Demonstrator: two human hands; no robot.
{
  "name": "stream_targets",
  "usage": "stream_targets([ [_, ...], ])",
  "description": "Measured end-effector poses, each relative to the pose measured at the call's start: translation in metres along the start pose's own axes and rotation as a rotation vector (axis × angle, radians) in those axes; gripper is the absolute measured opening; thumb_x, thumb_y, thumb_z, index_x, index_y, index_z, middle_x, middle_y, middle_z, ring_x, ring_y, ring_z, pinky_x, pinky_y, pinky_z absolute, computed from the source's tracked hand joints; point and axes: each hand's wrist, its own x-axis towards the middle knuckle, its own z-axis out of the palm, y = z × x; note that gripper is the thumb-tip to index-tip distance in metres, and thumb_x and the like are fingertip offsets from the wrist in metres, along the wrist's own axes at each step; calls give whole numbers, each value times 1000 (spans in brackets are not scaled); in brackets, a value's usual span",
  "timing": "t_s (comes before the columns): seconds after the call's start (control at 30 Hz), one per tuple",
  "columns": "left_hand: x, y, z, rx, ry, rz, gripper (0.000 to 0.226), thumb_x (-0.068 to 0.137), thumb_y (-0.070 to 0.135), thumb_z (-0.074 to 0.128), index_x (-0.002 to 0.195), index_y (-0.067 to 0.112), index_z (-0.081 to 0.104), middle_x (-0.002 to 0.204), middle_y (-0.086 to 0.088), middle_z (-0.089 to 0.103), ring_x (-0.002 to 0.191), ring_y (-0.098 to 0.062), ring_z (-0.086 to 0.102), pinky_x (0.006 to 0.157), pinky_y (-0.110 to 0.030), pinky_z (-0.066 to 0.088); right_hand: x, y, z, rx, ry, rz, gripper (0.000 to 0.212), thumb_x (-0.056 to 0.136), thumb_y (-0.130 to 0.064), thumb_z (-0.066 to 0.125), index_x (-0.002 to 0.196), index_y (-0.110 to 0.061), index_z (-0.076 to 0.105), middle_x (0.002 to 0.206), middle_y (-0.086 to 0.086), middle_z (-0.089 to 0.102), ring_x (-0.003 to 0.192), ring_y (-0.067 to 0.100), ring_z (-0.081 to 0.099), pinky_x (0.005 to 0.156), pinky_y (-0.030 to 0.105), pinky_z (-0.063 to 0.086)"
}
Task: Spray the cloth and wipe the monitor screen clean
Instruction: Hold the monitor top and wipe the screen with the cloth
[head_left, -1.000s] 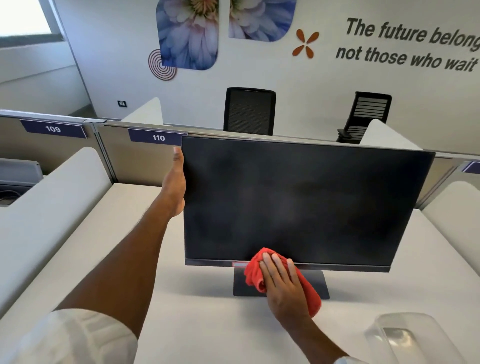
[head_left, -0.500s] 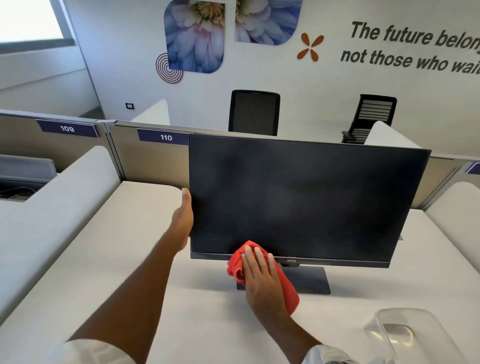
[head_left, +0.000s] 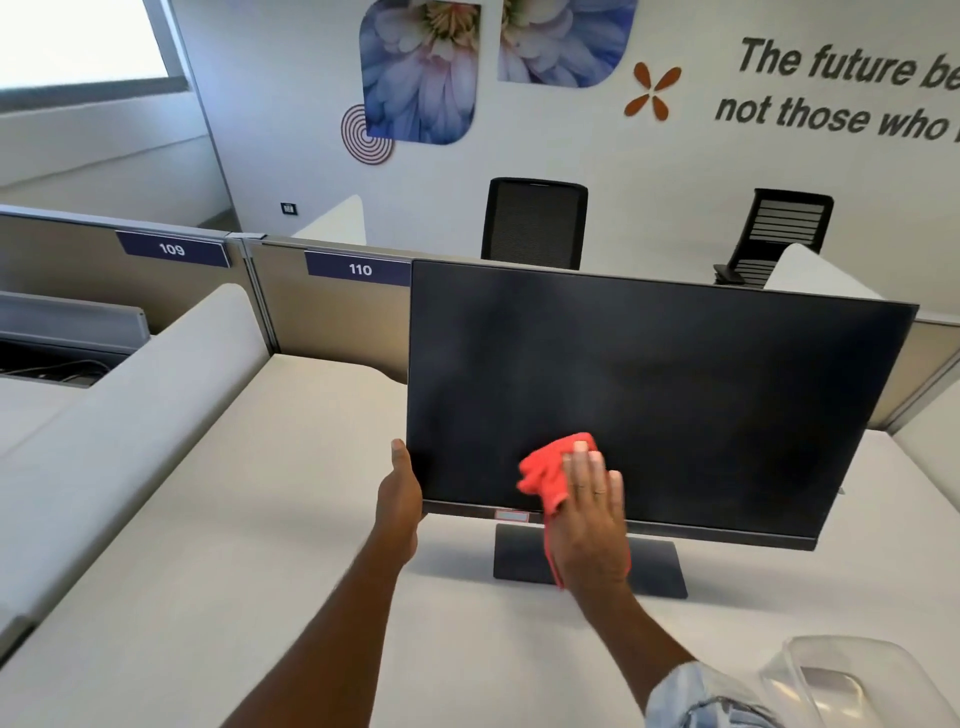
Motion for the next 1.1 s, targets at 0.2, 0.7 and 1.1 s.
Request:
stream_targets([
  [0.2,1,-3,2,19,4,17,69,95,64,24,134,13,48,130,-10,57,116,-32,55,107,-48,42,-4,53,-14,314,191,572,64,101,-27,46,152,-9,13,153,27,29,140,46,31,112,60,32],
  [0.7,7,-13,2,53,12,141,63,90,69,22,117,25,58,109,-1,65,88,-18,65,82,-33,52,4,-78,17,33,-157,-462,74,95,-28,57,156,-15,15,163,6,13,151,30,9,120,44,6],
  [1.1,10,-9,4,41,42,48,69,94,66,22,135,17,47,134,-9,56,119,-31,53,107,-48,41,-69,50,-1,-91,-92,12,49,92,-11,57,140,-3,48,150,15,38,134,41,45,115,51,31],
])
